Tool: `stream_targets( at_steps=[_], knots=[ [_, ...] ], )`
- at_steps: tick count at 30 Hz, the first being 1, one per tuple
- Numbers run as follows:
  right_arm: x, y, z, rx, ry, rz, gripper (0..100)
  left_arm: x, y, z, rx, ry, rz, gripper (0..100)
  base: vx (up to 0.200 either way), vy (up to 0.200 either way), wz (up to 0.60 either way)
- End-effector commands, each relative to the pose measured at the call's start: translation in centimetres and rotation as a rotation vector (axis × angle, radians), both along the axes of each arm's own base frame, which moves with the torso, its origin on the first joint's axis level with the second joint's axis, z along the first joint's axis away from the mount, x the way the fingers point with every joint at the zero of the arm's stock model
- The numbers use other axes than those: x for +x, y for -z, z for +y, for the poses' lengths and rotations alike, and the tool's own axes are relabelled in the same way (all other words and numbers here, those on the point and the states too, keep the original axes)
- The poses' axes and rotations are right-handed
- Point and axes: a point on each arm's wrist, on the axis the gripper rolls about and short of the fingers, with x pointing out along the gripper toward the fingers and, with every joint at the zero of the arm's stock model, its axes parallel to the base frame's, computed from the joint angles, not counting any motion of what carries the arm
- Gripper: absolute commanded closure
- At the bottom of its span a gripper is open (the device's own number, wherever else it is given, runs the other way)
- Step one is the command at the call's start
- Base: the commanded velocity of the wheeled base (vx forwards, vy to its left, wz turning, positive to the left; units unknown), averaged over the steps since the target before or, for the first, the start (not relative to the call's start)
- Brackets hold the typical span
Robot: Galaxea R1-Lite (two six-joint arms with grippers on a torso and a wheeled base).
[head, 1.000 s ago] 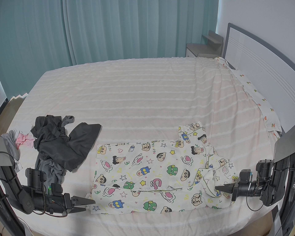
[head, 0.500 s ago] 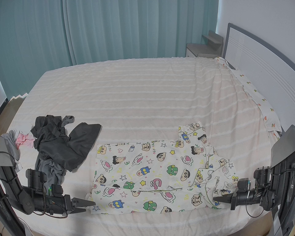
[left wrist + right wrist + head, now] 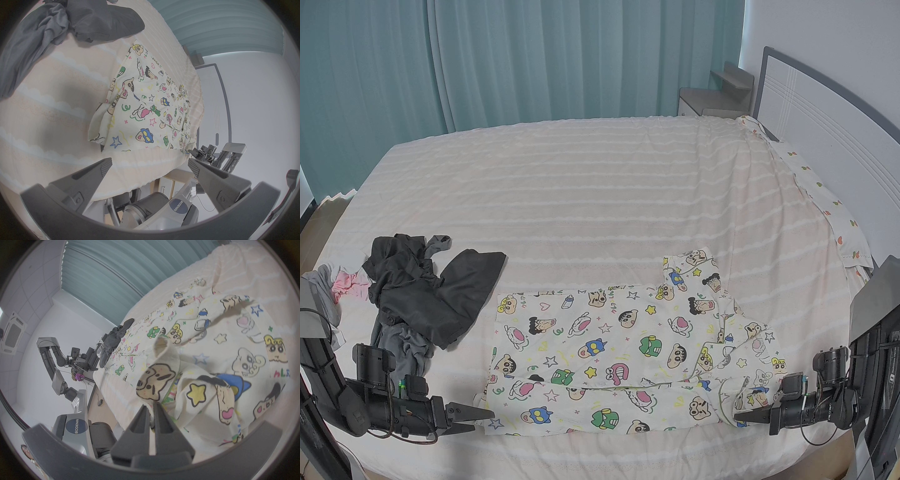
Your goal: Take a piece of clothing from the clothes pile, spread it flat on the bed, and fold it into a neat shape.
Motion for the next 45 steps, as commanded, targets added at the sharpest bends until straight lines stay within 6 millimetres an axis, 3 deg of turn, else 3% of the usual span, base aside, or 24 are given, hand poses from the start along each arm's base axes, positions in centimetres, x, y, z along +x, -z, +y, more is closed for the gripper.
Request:
stream_targets(
  at_steps=[1, 5, 6, 13, 20, 24, 28, 37, 45],
  knots=[
    [-0.6, 0.0, 0.0, -0.004, 0.002, 0.034, 100, 0.0, 0.0, 0.0, 0.000, -0.001, 0.001, 0, 0.000, 0.000, 0.00],
    [-0.7, 0.1, 0.0, -0.006, 0.006, 0.048, 100, 0.0, 0.0, 0.0, 0.000, -0.001, 0.001, 0, 0.000, 0.000, 0.00],
    [-0.7, 0.1, -0.1, -0.007, 0.007, 0.048, 0, 0.0, 0.0, 0.0, 0.001, -0.001, 0.000, 0, 0.000, 0.000, 0.00],
    [-0.8, 0.1, -0.2, -0.073, 0.047, 0.055, 0, 0.0, 0.1, 0.0, 0.001, 0.000, 0.001, 0, 0.000, 0.000, 0.00],
    [-1.0, -1.6, -0.2, -0.076, 0.044, 0.019, 0, 0.0, 0.1, 0.0, 0.002, 0.002, -0.001, 0, 0.000, 0.000, 0.00],
    [-0.7, -2.4, -0.3, -0.076, 0.050, -0.043, 0, 0.0, 0.1, 0.0, 0.002, 0.002, -0.001, 0, 0.000, 0.000, 0.00],
    [0.9, -2.4, -0.1, -0.079, 0.060, -0.140, 0, 0.0, 0.1, 0.0, 0.002, 0.002, 0.001, 0, 0.000, 0.000, 0.00],
    [4.4, -2.1, 2.8, 0.021, 0.041, -0.127, 0, 0.0, 0.1, 0.0, 0.002, 0.002, 0.001, 0, 0.000, 0.000, 0.00],
    [3.8, -2.5, 3.9, 0.029, -0.007, -0.134, 0, 0.0, 0.1, 0.0, 0.002, 0.002, -0.001, 0, 0.000, 0.000, 0.00]
  ],
)
